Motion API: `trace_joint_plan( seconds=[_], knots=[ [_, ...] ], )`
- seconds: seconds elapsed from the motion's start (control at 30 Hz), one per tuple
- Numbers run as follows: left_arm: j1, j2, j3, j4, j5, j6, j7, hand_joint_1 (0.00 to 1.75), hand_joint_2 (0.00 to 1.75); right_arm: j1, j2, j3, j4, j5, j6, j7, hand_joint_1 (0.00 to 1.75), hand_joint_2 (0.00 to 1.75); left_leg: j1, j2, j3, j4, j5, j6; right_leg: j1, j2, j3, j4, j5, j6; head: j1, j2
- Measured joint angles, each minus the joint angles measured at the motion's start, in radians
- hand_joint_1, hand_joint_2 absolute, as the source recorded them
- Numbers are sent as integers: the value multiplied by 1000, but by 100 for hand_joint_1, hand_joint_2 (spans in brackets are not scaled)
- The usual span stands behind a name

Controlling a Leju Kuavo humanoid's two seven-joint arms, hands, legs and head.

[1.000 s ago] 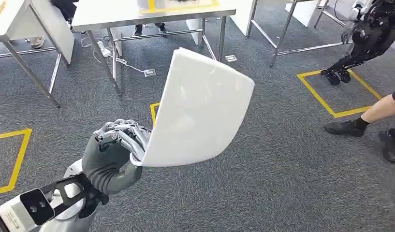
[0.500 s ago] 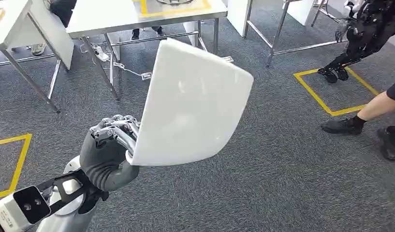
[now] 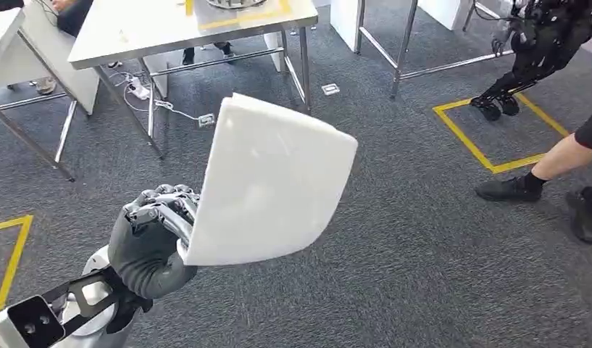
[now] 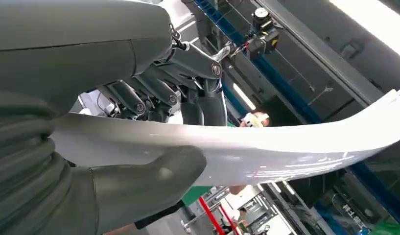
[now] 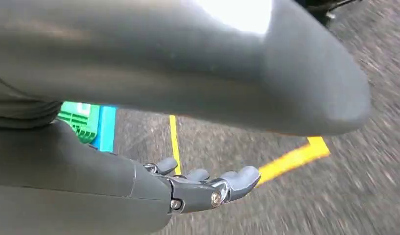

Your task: Take the parts from the cabinet and place them on the table.

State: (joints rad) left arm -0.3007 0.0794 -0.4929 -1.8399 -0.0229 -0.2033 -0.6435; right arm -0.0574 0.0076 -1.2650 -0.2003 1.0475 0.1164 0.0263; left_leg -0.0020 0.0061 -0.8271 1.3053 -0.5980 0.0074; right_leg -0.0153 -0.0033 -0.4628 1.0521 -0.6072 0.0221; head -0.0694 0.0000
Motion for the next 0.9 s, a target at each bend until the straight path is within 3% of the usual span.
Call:
trace_joint_plan(
  seconds=[0.03, 0.07, 0.1, 0.13, 0.17, 0.2, 0.23, 0.27, 0.3, 0.37, 0.4, 0.43, 0.47, 0.53, 0.57, 0.6, 0.63, 0.67, 0.73, 0.77, 0.8, 0.83, 0.9],
  knots=[
    [0, 2, -2, 3, -5, 2, -1, 175, 175, 0, 0, 0, 0, 0, -2, 0, 0, 0, -24, -8, 12, -69, 49, 40, 20, 0, 28, -13, -10, -10, -1, 0],
    [0, 3, -3, 5, -7, 3, -2, 175, 175, 1, 0, 0, 0, 0, -2, 0, 0, 0, -49, -21, 24, -150, 144, 86, 30, 1, 50, -27, -21, -21, -2, 0],
    [4, 3, -4, 7, -8, 5, -4, 175, 175, -1, 16, 0, 7, 0, -8, 0, 0, 0, -87, -35, 36, -242, 277, 115, 47, 5, 66, -28, -39, -21, 18, 0],
    [5, 5, -4, 10, -10, 9, -5, 175, 175, -6, 1, 0, 2, 1, -33, 1, 0, 0, -96, -62, 50, -263, 282, 125, 53, 16, 75, -28, -55, -23, 14, 0],
    [11, 8, -3, 11, -16, 12, -4, 175, 175, -11, 9, 0, 3, 4, -40, 2, 0, 0, -79, -67, 59, -244, 294, 110, 57, 15, 93, -31, -74, -31, 23, 0],
    [10, 8, -5, 10, -24, 16, 1, 175, 175, -12, 2, 0, 2, 5, -40, 0, 0, 0, -79, -59, 63, -230, 270, 82, 56, 20, 109, -38, -92, -44, 22, 0],
    [6, 6, -5, 4, -26, 18, 3, 175, 175, -16, -3, 0, 2, 9, -32, 3, 0, 0, -76, -59, 69, -230, 261, 81, 60, 20, 120, -43, -102, -48, 25, 0],
    [-1, 4, -5, -3, -28, 21, 6, 175, 175, -19, -6, 0, 0, 11, -22, 2, 0, 0, -73, -60, 76, -235, 253, 85, 54, 18, 124, -31, -109, -36, 19, 0],
    [-4, 4, -5, -8, -29, 24, 9, 175, 175, -24, -6, 0, 0, 13, -5, 2, 0, 0, -72, -58, 83, -239, 246, 90, 54, 13, 96, 18, -128, -26, 22, 0],
    [1, 4, -5, -8, -31, 29, 16, 175, 175, -25, -6, 0, 0, 16, 8, 1, 0, 0, -70, -54, 92, -241, 232, 95, 48, 12, -12, 175, -180, -15, 22, 0],
    [5, 4, -5, -8, -34, 31, 18, 175, 175, -24, -8, 0, 0, 17, 8, 2, 0, 0, -70, -54, 96, -241, 224, 97, 47, 12, -74, 249, -192, -13, 22, 0],
    [9, 5, -5, -8, -35, 36, 18, 175, 175, -21, -9, 0, 0, 18, 8, 5, 0, 0, -70, -54, 103, -241, 217, 99, 44, 11, -122, 287, -175, -14, 22, 0],
    [11, 5, -5, -8, -35, 41, 12, 175, 175, -18, -10, 0, 0, 18, 8, 6, 0, 0, -71, -56, 112, -241, 211, 99, 45, 11, -143, 276, -139, -18, 22, 0],
    [18, 5, -4, -10, -24, 45, -6, 175, 175, -16, -10, 0, 0, 21, 8, 6, 0, 0, -74, -60, 134, -241, 200, 102, 48, 15, -127, 168, -29, -27, 22, 0],
    [25, 3, -3, -14, -15, 45, -15, 175, 175, -16, -10, 0, 0, 21, 10, 6, 0, 0, -73, -61, 144, -246, 197, 108, 47, 18, -115, 152, -17, -10, 20, 0],
    [30, 3, -2, -16, -7, 45, -21, 175, 175, -16, -13, 0, 0, 21, 13, 6, 0, 0, -62, -57, 148, -252, 199, 103, 56, 22, -115, 151, -7, -9, 20, 0],
    [34, 0, -2, -16, -2, 45, -23, 175, 175, -16, -14, 0, 0, 21, 34, 6, 0, 0, -61, -61, 148, -254, 202, 102, 59, 23, -100, 110, -3, -6, 23, 0],
    [40, -2, 0, -18, 0, 45, -24, 175, 175, -16, -21, 0, -1, 22, 54, 6, 0, 0, -56, -63, 144, -258, 207, 100, 64, 20, -83, 72, -21, 19, 24, 0],
    [45, -2, 4, -26, 2, 45, -27, 175, 175, -21, -24, 0, -1, 22, 52, 5, 0, 0, -56, -67, 137, -272, 221, 96, 59, 18, -46, -16, -51, 45, 28, 0],
    [50, -2, 6, -31, 3, 45, -27, 175, 175, -23, -10, 0, 2, 22, 48, 6, 0, 0, -59, -62, 130, -271, 220, 98, 30, -7, -23, -59, -8, 30, 42, 0],
    [50, -2, 8, -33, 5, 45, -29, 175, 175, -20, -26, 0, -5, 22, 30, 5, 0, 0, -61, -49, 131, -253, 201, 74, 23, -27, -17, -71, 61, -13, 39, 0],
    [51, -2, 9, -32, 6, 45, -29, 175, 175, -15, -20, 0, -3, 22, 24, 6, 0, 0, -48, -39, 119, -204, 169, 51, 15, -27, -9, -72, 57, -23, 32, 0],
    [59, -3, 16, -31, 11, 45, -27, 175, 175, -11, -20, 0, -4, 22, 19, 5, 0, 0, -17, -22, 54, -50, 96, 13, -3, -28, -2, -71, 55, -17, 30, 0]
  ],
)
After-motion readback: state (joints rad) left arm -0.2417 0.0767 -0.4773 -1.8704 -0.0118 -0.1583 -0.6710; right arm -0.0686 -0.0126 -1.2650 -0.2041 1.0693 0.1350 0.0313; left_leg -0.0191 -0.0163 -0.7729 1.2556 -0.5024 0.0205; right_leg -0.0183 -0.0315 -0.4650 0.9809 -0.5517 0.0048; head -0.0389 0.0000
